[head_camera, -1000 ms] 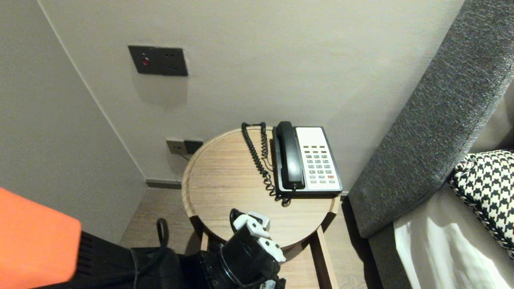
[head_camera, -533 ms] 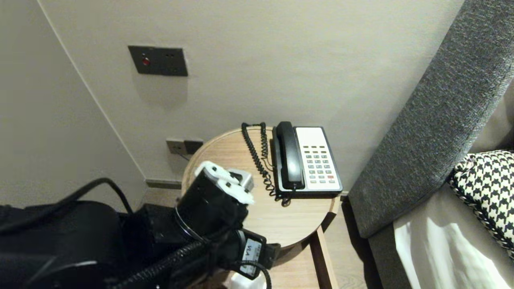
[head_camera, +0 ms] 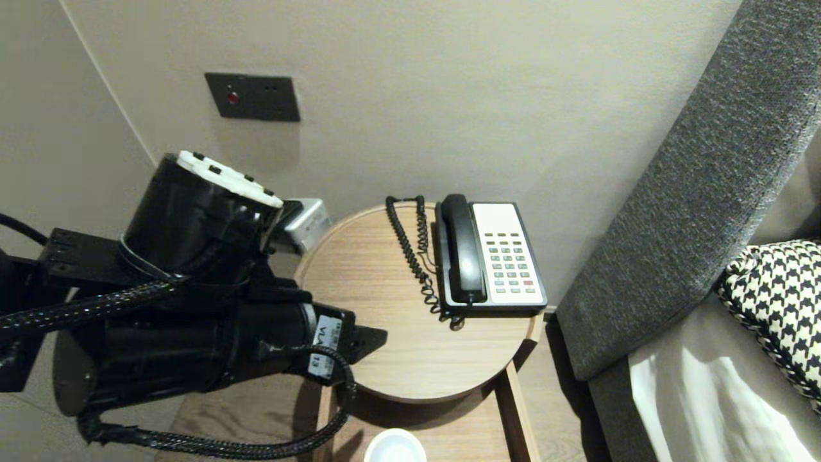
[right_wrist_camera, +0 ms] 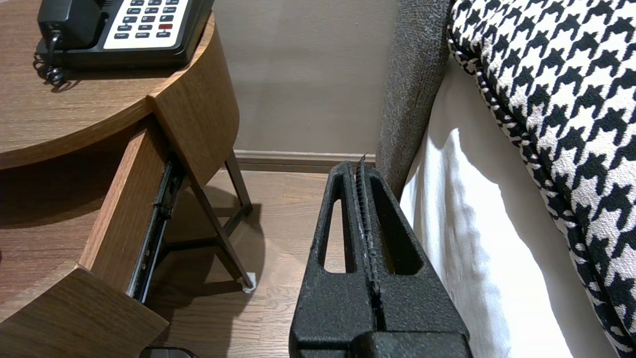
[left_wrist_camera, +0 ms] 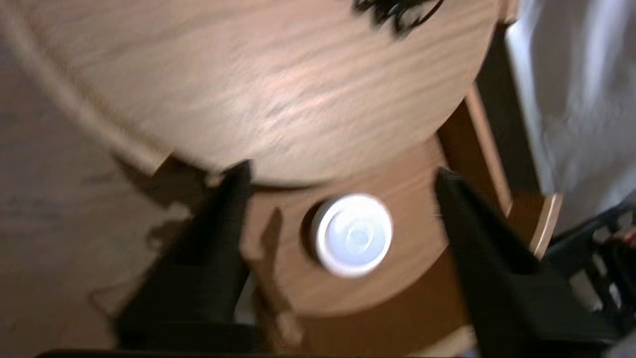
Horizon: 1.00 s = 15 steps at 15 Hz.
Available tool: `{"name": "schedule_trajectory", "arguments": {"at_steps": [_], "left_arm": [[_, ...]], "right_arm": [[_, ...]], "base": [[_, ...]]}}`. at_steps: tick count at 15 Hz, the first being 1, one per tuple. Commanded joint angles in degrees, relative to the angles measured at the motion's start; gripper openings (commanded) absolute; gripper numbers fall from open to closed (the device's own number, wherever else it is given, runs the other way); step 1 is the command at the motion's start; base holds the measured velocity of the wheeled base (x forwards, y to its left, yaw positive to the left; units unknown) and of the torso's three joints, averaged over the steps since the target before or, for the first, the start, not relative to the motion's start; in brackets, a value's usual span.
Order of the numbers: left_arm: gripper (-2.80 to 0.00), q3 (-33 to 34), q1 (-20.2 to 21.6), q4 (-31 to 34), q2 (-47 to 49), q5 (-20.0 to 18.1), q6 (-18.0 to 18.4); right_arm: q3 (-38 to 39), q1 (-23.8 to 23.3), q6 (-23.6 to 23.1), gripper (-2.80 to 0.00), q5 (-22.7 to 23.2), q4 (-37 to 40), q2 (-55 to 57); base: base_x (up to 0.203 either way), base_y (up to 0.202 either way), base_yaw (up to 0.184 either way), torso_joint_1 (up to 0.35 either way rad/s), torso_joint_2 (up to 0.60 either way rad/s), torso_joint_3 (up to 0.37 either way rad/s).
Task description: Close the nightstand drawer
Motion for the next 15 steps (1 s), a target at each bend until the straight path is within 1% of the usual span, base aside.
{"name": "schedule_trajectory", "arguments": {"at_steps": [1, 4, 6, 8, 9, 10, 11, 12, 13, 14, 15], "left_arm": [[-2.8, 0.37, 0.6, 3.42, -4.11, -0.14, -0.11], [-2.8, 1.05, 1.78, 8.05, -6.56, -0.6, -0.11], [-2.8, 2.37, 1.91, 12.22, -8.39, -4.81, -0.24], [-2.8, 4.46, 1.79, 15.85, -9.45, -6.83, -0.36], [-2.8, 6.7, 1.37, 16.94, -10.01, -7.73, -0.38], [-2.8, 8.29, 0.21, 17.39, -10.42, -8.35, -0.54], [-2.8, 9.96, -2.52, 17.74, -10.49, -8.47, -1.19], [-2.8, 11.21, -5.02, 18.1, -10.43, -8.52, -2.48], [-2.8, 12.92, -6.86, 18.48, -10.0, -8.72, -5.01], [-2.8, 14.52, -7.4, 18.6, -9.43, -9.06, -6.05], [-2.8, 16.07, -8.09, 18.74, -8.53, -9.24, -6.35]], "right_arm": [[2.29, 0.0, 0.01, -2.8, 0.01, -0.04, 0.0], [2.29, 0.0, 0.01, -2.8, -0.01, -0.04, -0.01], [2.29, 0.0, 0.01, -2.8, -0.01, -0.04, -0.01], [2.29, 0.0, 0.01, -2.8, 0.06, -0.04, -0.01], [2.29, 0.0, 0.01, -2.8, -0.01, -0.04, -0.01], [2.29, 0.0, 0.01, -2.8, -0.01, -0.04, 0.06], [2.29, 0.0, 0.01, -2.8, 0.08, -0.04, -0.01], [2.29, 0.0, 0.01, -2.8, -0.01, -0.04, -0.01], [2.29, 0.0, 0.01, -2.8, -0.01, -0.04, -0.01], [2.29, 0.0, 0.01, -2.8, -0.01, -0.04, -0.01], [2.29, 0.0, 0.01, -2.8, -0.01, -0.04, 0.02]], "base": [[0.0, 0.0, 0.0, 0.0, 0.0, 0.0], [0.0, 0.0, 0.0, 0.0, 0.0, 0.0], [0.0, 0.0, 0.0, 0.0, 0.0, 0.0], [0.0, 0.0, 0.0, 0.0, 0.0, 0.0], [0.0, 0.0, 0.0, 0.0, 0.0, 0.0], [0.0, 0.0, 0.0, 0.0, 0.0, 0.0], [0.0, 0.0, 0.0, 0.0, 0.0, 0.0], [0.0, 0.0, 0.0, 0.0, 0.0, 0.0], [0.0, 0.0, 0.0, 0.0, 0.0, 0.0], [0.0, 0.0, 0.0, 0.0, 0.0, 0.0], [0.0, 0.0, 0.0, 0.0, 0.0, 0.0]]}}
